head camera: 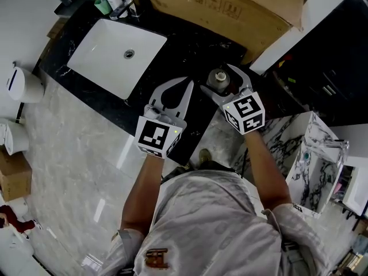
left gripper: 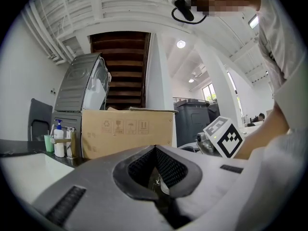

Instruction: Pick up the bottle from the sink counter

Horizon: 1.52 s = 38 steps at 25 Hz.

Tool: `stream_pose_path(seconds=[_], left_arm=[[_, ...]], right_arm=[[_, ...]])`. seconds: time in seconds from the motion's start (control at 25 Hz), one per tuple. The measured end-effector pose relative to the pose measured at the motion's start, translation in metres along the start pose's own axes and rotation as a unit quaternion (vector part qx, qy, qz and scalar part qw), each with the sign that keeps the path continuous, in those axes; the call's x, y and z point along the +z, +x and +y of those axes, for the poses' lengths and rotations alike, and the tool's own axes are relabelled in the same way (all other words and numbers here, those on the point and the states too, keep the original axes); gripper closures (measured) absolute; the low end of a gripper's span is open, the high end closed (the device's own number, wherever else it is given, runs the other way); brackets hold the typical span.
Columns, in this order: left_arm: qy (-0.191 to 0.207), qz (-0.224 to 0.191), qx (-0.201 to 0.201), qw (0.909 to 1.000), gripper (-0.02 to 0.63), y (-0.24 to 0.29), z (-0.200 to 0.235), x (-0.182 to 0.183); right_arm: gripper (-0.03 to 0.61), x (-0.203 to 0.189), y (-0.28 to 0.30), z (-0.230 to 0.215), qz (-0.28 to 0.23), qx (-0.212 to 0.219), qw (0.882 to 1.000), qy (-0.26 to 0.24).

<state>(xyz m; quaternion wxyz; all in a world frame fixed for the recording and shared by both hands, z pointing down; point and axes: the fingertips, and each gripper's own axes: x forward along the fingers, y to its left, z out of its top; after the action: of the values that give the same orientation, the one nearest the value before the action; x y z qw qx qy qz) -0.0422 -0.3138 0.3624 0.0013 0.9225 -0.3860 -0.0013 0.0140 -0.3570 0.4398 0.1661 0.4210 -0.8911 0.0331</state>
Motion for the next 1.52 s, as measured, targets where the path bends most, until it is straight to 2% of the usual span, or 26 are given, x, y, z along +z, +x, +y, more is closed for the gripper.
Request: stream_pose_path(seconds=[0.76,1.04,1.52], left_arm=[[0.0,0.019,0.021,0.9996,0.614,0.004,0.006,-0.013],[0.001,0.025,0.027,0.9993,0.614,0.0,0.008,-0.016],[0.006,0.03,0.024,0.9992,0.614,-0.002,0.001,-0.019]], right_arm=[[0.193,-0.042,0.032,0.001,0.061,0.039,0.997,0.013],[0.236,-0.042,0.032,0.0,0.054,0.035,0.998,0.009],[0.241,-0.044,0.033,-0.004,0.054,0.019,0.998,0.016]])
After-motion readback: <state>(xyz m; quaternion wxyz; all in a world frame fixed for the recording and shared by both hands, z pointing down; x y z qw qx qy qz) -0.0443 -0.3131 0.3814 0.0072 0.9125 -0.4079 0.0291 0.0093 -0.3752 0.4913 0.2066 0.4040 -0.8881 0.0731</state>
